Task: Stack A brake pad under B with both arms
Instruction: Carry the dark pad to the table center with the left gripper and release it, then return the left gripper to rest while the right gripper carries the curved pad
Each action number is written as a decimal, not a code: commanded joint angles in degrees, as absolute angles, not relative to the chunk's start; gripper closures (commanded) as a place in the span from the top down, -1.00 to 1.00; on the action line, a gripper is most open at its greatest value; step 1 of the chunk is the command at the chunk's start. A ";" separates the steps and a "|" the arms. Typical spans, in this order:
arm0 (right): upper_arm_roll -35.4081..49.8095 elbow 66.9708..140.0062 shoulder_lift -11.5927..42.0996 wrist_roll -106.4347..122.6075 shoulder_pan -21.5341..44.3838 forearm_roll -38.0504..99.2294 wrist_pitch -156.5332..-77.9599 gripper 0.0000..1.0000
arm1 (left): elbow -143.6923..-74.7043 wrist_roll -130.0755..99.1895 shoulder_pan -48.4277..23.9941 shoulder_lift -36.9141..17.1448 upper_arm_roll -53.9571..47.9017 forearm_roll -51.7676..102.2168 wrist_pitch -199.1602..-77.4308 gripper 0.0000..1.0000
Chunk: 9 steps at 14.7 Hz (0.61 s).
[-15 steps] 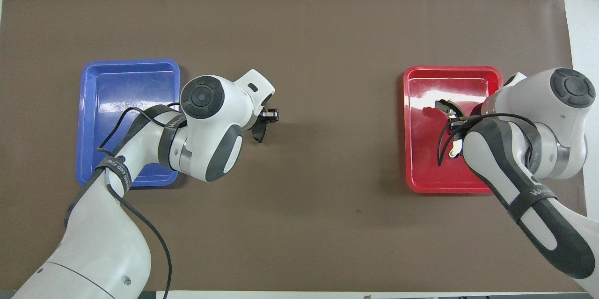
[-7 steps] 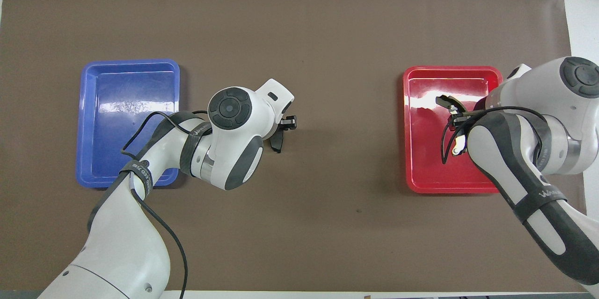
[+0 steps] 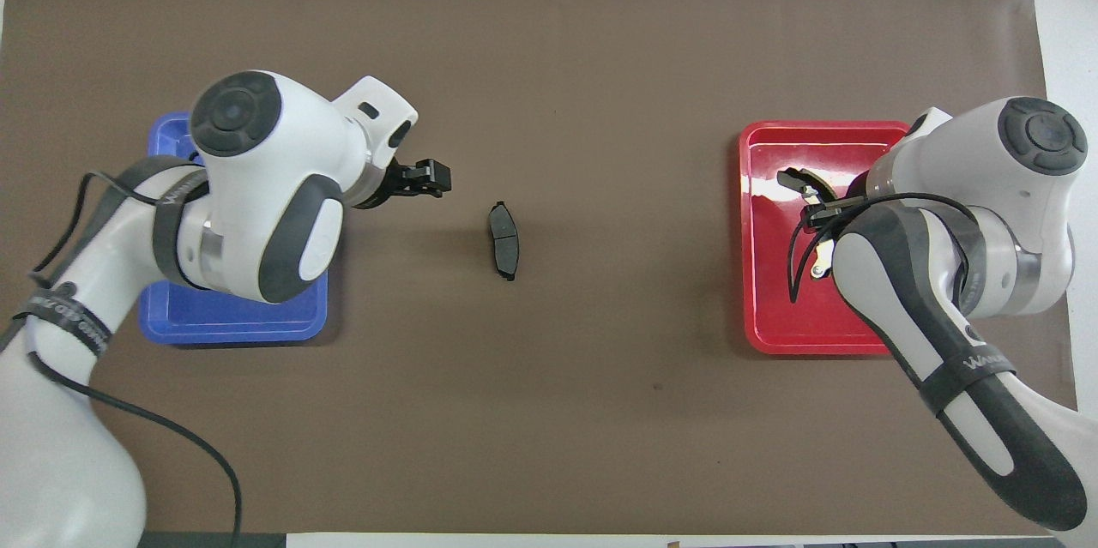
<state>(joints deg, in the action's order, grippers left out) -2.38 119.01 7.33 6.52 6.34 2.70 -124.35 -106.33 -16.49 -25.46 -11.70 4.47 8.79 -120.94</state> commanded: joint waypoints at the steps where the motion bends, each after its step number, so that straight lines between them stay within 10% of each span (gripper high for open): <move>1: -2.02 115.59 8.61 6.95 12.10 3.60 -124.01 -1.00 | -102.24 -5.58 -16.91 -9.23 4.04 8.88 -110.61 0.96; 9: -2.02 92.29 25.21 -15.79 27.50 3.43 -117.95 -1.00 | -91.50 9.67 -4.75 -3.17 4.13 1.67 -88.35 0.96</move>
